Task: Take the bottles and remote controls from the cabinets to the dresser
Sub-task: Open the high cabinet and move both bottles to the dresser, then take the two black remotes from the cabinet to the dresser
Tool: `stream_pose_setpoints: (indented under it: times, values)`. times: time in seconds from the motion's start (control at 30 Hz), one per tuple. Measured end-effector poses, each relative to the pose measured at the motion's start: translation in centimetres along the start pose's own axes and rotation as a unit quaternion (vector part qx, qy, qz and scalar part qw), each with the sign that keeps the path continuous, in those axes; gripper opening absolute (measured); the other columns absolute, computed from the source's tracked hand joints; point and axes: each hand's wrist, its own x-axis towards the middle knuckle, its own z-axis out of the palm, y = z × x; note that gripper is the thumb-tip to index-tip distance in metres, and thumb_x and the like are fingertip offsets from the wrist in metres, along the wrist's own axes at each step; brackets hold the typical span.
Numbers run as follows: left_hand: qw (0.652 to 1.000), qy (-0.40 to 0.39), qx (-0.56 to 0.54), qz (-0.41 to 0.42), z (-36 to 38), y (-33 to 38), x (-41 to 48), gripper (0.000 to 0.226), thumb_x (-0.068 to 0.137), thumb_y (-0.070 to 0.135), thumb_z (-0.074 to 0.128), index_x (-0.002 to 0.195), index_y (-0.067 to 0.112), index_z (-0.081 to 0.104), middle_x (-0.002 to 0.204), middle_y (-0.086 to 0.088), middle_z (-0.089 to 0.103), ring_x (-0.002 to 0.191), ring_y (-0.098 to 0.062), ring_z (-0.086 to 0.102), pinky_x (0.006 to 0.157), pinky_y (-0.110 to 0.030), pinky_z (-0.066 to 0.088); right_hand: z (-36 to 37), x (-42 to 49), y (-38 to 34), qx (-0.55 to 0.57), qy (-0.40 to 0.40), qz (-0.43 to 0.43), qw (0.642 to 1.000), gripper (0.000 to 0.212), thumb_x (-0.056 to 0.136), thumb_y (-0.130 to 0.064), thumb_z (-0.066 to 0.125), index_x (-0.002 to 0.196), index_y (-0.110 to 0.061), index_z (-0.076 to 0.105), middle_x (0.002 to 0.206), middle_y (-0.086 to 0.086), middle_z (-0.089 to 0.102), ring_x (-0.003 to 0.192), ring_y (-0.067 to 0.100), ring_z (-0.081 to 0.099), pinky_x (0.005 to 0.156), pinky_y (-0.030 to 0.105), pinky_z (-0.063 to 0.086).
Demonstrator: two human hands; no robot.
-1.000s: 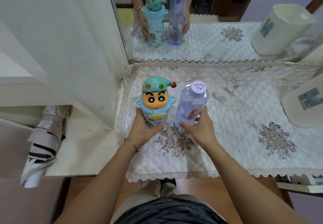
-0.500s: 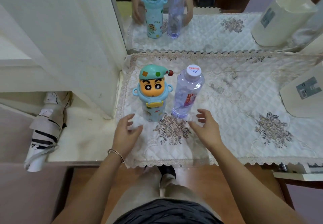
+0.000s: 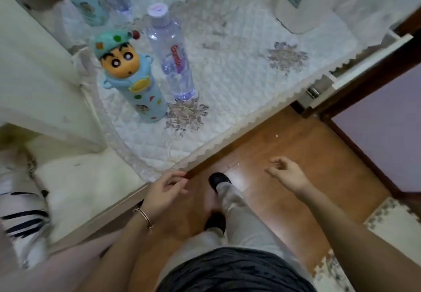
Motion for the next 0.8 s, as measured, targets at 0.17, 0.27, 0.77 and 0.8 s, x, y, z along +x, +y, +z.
stream_pose_setpoints:
  times: [0.17,0.27,0.77,0.8]
  values:
    - [0.973,-0.102,0.158,-0.13,3.9,-6.3,-2.3,0.012,0.087,0.018,0.06,0.099,0.016,0.061,0.104,-0.007,0.063,0.089,-0.018,0.059,0.072,-0.019,0.047,2.9,-10.6,13.0,0.152,0.041,0.193,0.969,0.025,0.085,-0.014,0.064,0.108,-0.011,0.055,0.081,0.001,0.058,0.081,0.023,0.057,0.064,0.025,0.042]
    - [0.935,-0.154,0.271,-0.167,6.6,-8.4,-2.9,0.022,0.085,0.02,0.061,0.105,0.011,0.062,0.104,-0.007,0.06,0.096,-0.022,0.056,0.088,-0.032,0.044,4.1,-17.2,19.6,0.247,0.087,0.296,0.919,0.029,0.085,-0.011,0.065,0.111,-0.005,0.055,0.09,0.011,0.058,0.069,0.02,0.053,0.049,0.016,0.045]
    - [0.83,-0.286,0.479,-0.007,34.5,4.4,0.3,0.033,0.089,0.018,0.056,0.119,0.004,0.057,0.122,-0.02,0.061,0.112,-0.034,0.058,0.097,-0.041,0.044,2.8,-29.2,36.6,0.514,0.231,0.428,0.706,0.01,0.082,-0.01,0.062,0.086,-0.005,0.054,0.068,0.011,0.053,0.057,0.019,0.044,0.052,0.024,0.029]
    - [0.822,-0.299,0.484,0.01,37.2,4.9,-0.4,0.032,0.089,0.017,0.056,0.118,0.005,0.058,0.122,-0.017,0.061,0.113,-0.033,0.057,0.102,-0.041,0.043,1.6,-29.3,37.7,0.524,0.226,0.431,0.699,0.013,0.083,-0.012,0.062,0.091,-0.005,0.055,0.072,0.011,0.054,0.058,0.02,0.044,0.051,0.024,0.03]
